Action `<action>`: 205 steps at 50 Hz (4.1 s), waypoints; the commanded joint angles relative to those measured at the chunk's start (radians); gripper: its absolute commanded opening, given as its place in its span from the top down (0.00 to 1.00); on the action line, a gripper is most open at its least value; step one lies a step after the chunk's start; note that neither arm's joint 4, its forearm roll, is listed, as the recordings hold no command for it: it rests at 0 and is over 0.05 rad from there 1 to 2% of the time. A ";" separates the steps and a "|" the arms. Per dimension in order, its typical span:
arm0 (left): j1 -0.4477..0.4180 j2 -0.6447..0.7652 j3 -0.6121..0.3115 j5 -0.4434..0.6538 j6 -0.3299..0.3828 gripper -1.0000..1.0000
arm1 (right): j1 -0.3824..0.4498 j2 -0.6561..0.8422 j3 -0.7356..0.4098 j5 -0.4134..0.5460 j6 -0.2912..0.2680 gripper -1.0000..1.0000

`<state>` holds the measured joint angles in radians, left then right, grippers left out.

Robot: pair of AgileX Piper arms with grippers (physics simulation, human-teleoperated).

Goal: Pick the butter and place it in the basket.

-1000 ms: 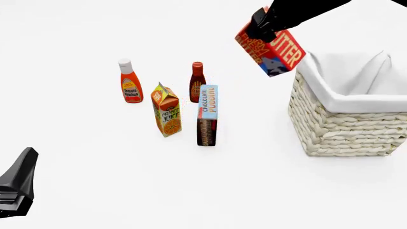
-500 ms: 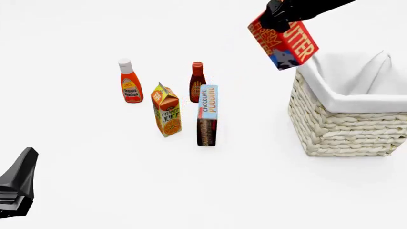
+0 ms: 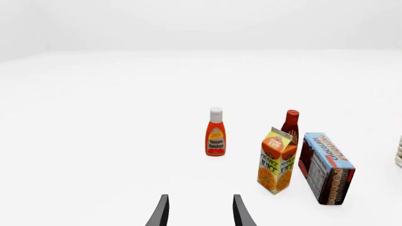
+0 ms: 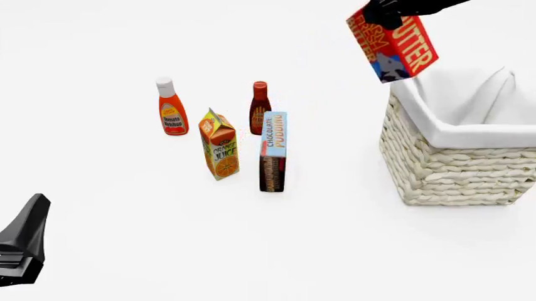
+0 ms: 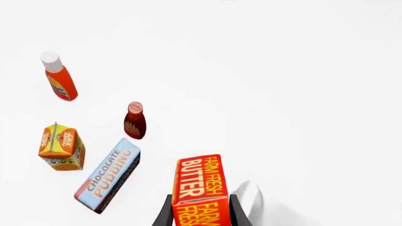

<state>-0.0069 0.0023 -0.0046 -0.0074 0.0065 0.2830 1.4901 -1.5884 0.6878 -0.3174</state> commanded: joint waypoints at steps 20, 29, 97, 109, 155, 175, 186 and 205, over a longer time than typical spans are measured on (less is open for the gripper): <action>0.000 0.000 0.000 0.000 0.000 0.00 | -0.085 -0.066 0.018 -0.044 0.108 1.00; 0.000 0.000 0.000 0.000 0.000 0.00 | -0.113 -0.093 0.054 -0.070 0.136 1.00; 0.000 0.000 0.000 0.000 0.000 0.00 | -0.311 -0.389 0.442 -0.482 0.312 1.00; 0.000 0.000 0.000 0.000 0.000 0.00 | -0.315 -0.370 0.489 -0.550 0.329 1.00; -0.001 0.000 0.000 0.000 -0.001 0.00 | -0.366 -0.345 0.566 -0.672 0.380 1.00; -0.003 -0.001 0.000 -0.004 0.003 0.00 | -0.370 -0.324 0.601 -0.716 0.397 1.00; -0.004 -0.001 0.000 -0.005 0.003 0.00 | -0.379 -0.314 0.626 -0.741 0.415 1.00; -0.006 -0.001 0.000 -0.008 0.006 0.00 | -0.393 -0.306 0.666 -0.776 0.436 1.00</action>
<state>-0.0125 0.0012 -0.0048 -0.0139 0.0112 -0.1027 1.1880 -0.9257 -0.0644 0.0898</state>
